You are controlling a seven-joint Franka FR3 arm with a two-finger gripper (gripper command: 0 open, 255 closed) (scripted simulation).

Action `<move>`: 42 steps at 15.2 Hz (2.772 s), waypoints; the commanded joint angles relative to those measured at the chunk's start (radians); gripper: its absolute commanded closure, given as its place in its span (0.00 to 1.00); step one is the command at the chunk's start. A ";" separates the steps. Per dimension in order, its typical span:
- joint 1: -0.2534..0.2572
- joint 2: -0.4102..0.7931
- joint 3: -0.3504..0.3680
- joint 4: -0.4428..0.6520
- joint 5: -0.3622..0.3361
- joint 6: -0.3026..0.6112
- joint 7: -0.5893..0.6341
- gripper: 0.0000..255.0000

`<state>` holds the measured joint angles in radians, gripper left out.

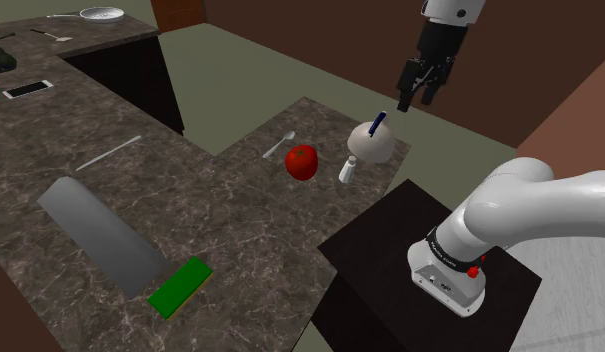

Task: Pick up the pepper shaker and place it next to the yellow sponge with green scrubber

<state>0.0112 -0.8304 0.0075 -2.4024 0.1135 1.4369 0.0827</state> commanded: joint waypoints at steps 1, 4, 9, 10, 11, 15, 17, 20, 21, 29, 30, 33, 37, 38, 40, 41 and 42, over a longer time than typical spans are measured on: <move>0.000 0.000 0.000 0.000 0.000 0.000 0.000 0.00; -0.007 0.029 0.005 -0.076 -0.014 0.110 -0.009 0.00; -0.019 0.112 0.012 -0.177 -0.037 0.303 -0.021 0.00; -0.022 0.134 0.013 -0.193 -0.041 0.343 -0.023 0.00; -0.025 0.158 0.014 -0.208 -0.046 0.383 -0.024 0.00; -0.039 0.271 0.017 -0.252 -0.067 0.548 -0.027 0.00; -0.047 0.338 0.018 -0.265 -0.079 0.632 -0.027 0.00; -0.060 0.449 0.020 -0.271 -0.099 0.755 -0.023 0.00; -0.065 0.489 0.020 -0.270 -0.107 0.796 -0.020 0.00; -0.094 0.752 0.017 -0.239 -0.171 1.040 0.009 0.00; -0.095 0.765 0.016 -0.243 -0.172 1.057 0.011 0.00; -0.097 0.805 0.015 -0.252 -0.179 1.105 0.015 0.00; -0.097 0.826 0.014 -0.256 -0.182 1.131 0.017 0.00; -0.097 0.826 0.014 -0.256 -0.182 1.131 0.017 0.00; -0.097 0.826 0.014 -0.256 -0.182 1.131 0.017 0.00; -0.097 0.826 0.014 -0.256 -0.182 1.131 0.017 0.00; -0.097 0.826 0.015 -0.256 -0.182 1.131 0.017 0.00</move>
<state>-0.0861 -0.0041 0.0221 -2.6580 -0.0689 2.5676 0.1002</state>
